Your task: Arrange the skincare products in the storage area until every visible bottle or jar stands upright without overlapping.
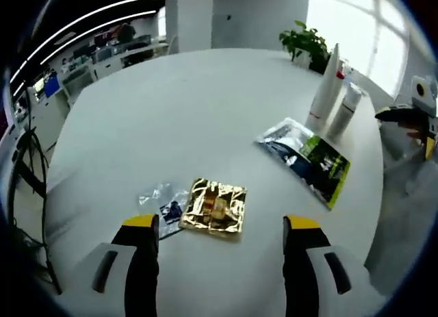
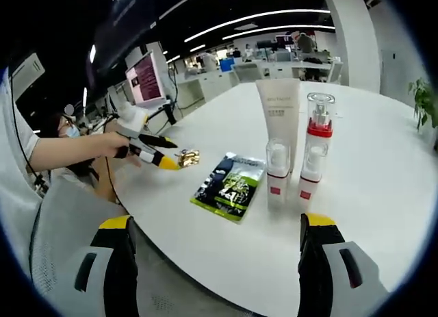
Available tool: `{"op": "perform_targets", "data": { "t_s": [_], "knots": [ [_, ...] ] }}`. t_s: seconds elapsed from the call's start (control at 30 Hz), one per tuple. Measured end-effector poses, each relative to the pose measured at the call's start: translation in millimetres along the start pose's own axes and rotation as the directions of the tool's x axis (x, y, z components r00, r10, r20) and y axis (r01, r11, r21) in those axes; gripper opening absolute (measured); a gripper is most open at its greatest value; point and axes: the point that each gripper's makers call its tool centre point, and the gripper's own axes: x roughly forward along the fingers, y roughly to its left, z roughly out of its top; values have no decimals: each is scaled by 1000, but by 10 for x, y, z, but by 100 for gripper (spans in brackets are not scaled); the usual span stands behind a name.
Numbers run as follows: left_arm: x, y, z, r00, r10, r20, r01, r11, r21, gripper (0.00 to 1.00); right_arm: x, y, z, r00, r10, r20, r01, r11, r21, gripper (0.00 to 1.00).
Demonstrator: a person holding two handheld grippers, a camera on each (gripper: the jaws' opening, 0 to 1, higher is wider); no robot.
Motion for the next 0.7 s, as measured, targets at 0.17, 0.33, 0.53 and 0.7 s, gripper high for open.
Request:
{"op": "perform_targets", "data": {
  "t_s": [0.17,0.33,0.53,0.7],
  "knots": [
    [64,105,-33,1000,-2,-10,2,1000,14,62,13,-14,-26,1000,-3,-10,3,1000,4,99],
    [113,127,-38,1000,-10,-18,11,999,45,59,11,-11,-27,1000,-5,-14,5,1000,5,99],
    [152,79,-57,999,-29,-33,32,996,85,53,14,-14,-28,1000,-6,-13,6,1000,14,99],
    [194,58,-24,999,-40,-30,44,992,122,48,13,-17,-25,1000,-2,-7,2,999,32,99]
  ]
}}
